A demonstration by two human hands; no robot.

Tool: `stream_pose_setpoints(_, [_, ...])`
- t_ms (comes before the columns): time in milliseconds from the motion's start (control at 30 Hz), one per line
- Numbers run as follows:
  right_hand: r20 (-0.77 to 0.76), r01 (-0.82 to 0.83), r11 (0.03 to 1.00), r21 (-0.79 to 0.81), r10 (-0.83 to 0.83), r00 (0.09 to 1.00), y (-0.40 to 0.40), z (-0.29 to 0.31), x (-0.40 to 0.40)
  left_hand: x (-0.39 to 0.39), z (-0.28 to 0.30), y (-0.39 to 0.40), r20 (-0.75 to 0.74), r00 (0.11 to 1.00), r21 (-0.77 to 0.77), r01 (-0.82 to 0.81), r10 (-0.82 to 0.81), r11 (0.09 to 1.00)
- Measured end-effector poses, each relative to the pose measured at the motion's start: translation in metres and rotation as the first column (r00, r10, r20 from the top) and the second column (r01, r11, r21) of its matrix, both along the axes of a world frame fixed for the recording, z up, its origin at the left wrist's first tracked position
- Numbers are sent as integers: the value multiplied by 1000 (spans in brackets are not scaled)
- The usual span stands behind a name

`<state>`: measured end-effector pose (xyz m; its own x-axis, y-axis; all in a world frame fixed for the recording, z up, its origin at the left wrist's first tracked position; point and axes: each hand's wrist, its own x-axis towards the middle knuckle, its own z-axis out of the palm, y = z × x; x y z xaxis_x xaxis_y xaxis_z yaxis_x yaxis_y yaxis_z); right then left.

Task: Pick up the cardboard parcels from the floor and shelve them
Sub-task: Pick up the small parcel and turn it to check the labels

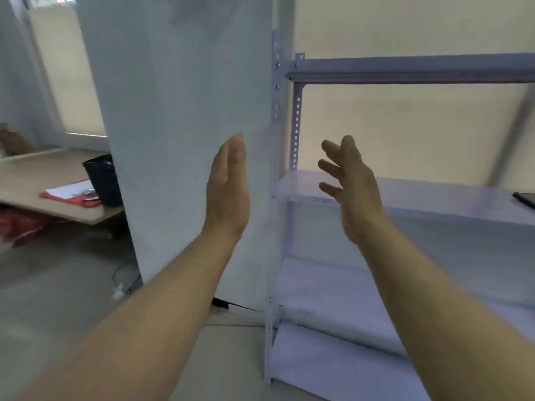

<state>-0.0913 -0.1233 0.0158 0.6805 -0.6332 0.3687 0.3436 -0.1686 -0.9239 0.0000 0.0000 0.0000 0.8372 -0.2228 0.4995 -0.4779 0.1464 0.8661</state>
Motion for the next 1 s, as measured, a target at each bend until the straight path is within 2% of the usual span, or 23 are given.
stream_pose_setpoints(267, [-107,-239,969,63,244,964,84,-55,66,26,-50,94,-124,975,-17,-186,183,982])
stream_pose_setpoints(567, [-224,-458,886,75,463,858,224,-99,127,51,-94,233,-122,909,42,-396,398,917])
stream_pose_setpoints(767, [-311,-589,802,101,588,747,328,-130,169,72,-120,336,-242,805,65,-543,541,837])
stream_pose_setpoints(1000, [-376,-714,682,157,710,596,437,-181,210,88,-169,445,-302,651,135,-694,696,707])
